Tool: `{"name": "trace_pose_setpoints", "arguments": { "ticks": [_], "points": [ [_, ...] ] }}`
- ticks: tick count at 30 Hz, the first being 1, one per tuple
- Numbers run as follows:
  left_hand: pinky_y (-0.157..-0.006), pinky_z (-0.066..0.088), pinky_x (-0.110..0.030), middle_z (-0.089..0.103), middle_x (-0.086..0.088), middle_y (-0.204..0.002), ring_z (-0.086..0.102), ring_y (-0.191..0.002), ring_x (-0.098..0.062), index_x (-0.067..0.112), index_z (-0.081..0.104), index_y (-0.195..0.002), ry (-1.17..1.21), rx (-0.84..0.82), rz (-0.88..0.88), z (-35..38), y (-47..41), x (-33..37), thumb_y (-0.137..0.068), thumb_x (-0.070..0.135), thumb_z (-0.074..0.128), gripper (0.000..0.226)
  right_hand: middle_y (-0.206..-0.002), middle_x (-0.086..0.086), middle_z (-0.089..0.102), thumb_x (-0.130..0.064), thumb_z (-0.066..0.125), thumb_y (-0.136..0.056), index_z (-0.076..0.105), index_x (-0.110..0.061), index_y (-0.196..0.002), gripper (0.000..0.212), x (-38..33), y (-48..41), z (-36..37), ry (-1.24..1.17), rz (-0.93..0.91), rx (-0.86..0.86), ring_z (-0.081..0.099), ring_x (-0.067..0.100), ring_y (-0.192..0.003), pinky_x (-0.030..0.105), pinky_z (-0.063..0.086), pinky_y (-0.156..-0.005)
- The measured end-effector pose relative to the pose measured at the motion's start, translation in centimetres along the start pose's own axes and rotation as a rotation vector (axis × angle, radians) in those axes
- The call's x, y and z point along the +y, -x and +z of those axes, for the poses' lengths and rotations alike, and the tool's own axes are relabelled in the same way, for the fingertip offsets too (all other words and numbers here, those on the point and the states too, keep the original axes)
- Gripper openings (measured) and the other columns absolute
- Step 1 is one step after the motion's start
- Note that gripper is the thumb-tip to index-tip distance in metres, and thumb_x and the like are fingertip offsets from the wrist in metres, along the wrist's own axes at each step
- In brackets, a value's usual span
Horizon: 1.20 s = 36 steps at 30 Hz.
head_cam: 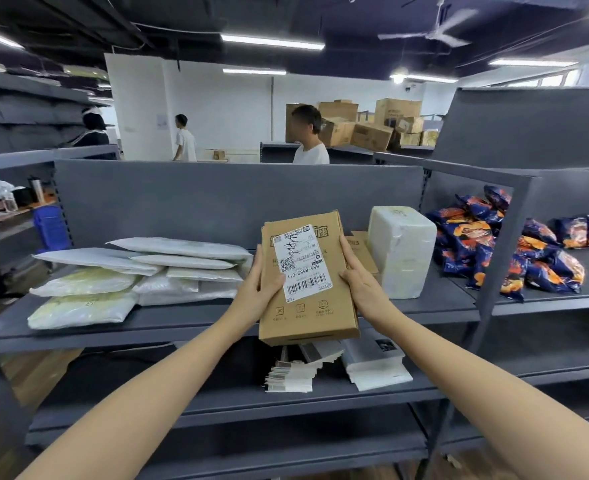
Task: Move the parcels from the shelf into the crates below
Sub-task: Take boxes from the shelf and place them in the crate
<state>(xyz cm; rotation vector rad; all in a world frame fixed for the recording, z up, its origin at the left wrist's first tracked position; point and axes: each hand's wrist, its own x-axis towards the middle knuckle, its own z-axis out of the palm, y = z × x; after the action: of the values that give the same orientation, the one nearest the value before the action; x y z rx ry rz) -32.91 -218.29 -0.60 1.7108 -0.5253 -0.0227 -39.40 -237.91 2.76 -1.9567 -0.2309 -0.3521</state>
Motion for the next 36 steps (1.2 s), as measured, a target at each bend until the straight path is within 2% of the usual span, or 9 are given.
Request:
{"name": "trace_pose_setpoints", "arguments": {
  "ticks": [5, 9, 12, 15, 17, 24, 27, 31, 36],
  "points": [
    [-0.075, 0.05, -0.008, 0.051, 0.022, -0.128, 0.054, -0.105, 0.012, 0.04, 0.021, -0.147, -0.046, -0.043, 0.005, -1.2, 0.3, 0.4, -0.094, 0.023, 0.057, 0.066, -0.158, -0.001, 0.012, -0.011, 0.034, -0.1, 0.002, -0.031, -0.149, 0.062, 1.8, -0.1, -0.2, 0.141, 0.026, -0.054, 0.015, 0.005, -0.14, 0.02, 0.018, -0.111],
    [-0.068, 0.042, 0.0, 0.047, 0.021, -0.125, 0.046, -0.1, 0.017, 0.036, 0.021, -0.148, -0.232, -0.107, 0.022, -2.8, 0.1, 1.6, -0.091, 0.023, 0.061, 0.071, -0.158, 0.018, -0.003, -0.053, 0.048, -0.09, 0.0, -0.048, -0.143, 0.071, 3.1, -0.8, -1.2, 0.733, -0.041, -0.01, -0.012, 0.029, -0.146, 0.049, 0.003, -0.119],
    [-0.076, 0.044, -0.004, 0.05, 0.024, -0.12, 0.049, -0.103, 0.012, 0.042, 0.026, -0.144, -0.305, -0.154, 0.04, -3.9, 0.0, 2.4, -0.089, 0.023, 0.064, 0.069, -0.158, 0.017, -0.008, -0.057, 0.05, -0.088, -0.002, -0.045, -0.144, 0.077, 2.2, -1.1, -1.5, 0.968, -0.118, 0.027, -0.012, 0.035, -0.145, 0.051, 0.001, -0.117],
    [-0.089, 0.041, -0.005, 0.05, 0.028, -0.125, 0.048, -0.108, 0.018, 0.043, 0.037, -0.139, -0.446, -0.292, 0.067, -4.4, 0.0, 2.9, -0.085, 0.023, 0.069, 0.066, -0.159, 0.013, -0.005, -0.052, 0.052, -0.089, -0.003, -0.047, -0.14, 0.075, 1.2, -1.5, -1.8, 0.922, -0.209, -0.076, -0.008, 0.032, -0.146, 0.05, 0.005, -0.119],
    [-0.084, 0.035, 0.003, 0.046, 0.035, -0.12, 0.043, -0.1, 0.029, 0.043, 0.042, -0.136, -0.586, -0.415, 0.088, -4.3, -0.1, 3.8, -0.081, 0.025, 0.073, 0.065, -0.16, 0.01, 0.0, -0.05, 0.055, -0.088, 0.001, -0.051, -0.139, 0.074, 0.8, -1.9, -2.0, 0.909, -0.233, -0.176, -0.004, 0.027, -0.147, 0.046, 0.007, -0.119],
    [-0.085, 0.043, -0.012, 0.063, 0.021, -0.111, 0.056, -0.097, 0.006, 0.04, 0.053, -0.129, -0.871, -0.614, 0.117, -3.3, -0.7, 5.5, -0.073, 0.037, 0.079, 0.062, -0.148, -0.013, 0.034, -0.033, 0.062, -0.089, 0.026, -0.05, -0.138, 0.063, 0.4, -1.4, -1.5, 0.482, 0.056, -0.622, 0.033, 0.003, -0.134, 0.019, 0.023, -0.108],
    [-0.078, 0.041, -0.007, 0.063, 0.024, -0.102, 0.055, -0.088, 0.012, 0.036, 0.058, -0.126, -0.869, -0.617, 0.128, -3.4, -0.7, 5.6, -0.072, 0.037, 0.079, 0.058, -0.139, -0.022, 0.039, -0.024, 0.058, -0.093, 0.034, -0.041, -0.136, 0.052, 0.6, -1.0, -1.1, 0.45, 0.03, -0.641, 0.038, -0.008, -0.125, 0.013, 0.026, -0.109],
    [-0.089, 0.048, -0.021, 0.067, 0.022, -0.107, 0.06, -0.096, 0.005, 0.039, 0.063, -0.119, -0.838, -0.523, 0.148, -3.6, -0.8, 5.3, -0.069, 0.041, 0.08, 0.053, -0.114, -0.03, 0.046, -0.015, 0.051, -0.096, 0.029, -0.02, -0.144, 0.053, -0.1, -0.6, -0.8, 0.493, -0.037, -0.586, 0.041, -0.032, -0.095, -0.004, 0.029, -0.086],
    [-0.103, 0.039, -0.03, 0.063, 0.01, -0.125, 0.054, -0.116, -0.007, 0.037, 0.066, -0.116, -0.97, -0.308, 0.267, -3.8, -0.8, 4.5, -0.073, 0.046, 0.075, 0.045, -0.112, -0.027, 0.047, -0.012, 0.048, -0.098, 0.036, -0.017, -0.143, 0.046, 0.2, 0.0, -0.8, 0.446, -0.071, -0.467, 0.044, -0.027, -0.096, -0.004, 0.03, -0.083]
  ]
}}
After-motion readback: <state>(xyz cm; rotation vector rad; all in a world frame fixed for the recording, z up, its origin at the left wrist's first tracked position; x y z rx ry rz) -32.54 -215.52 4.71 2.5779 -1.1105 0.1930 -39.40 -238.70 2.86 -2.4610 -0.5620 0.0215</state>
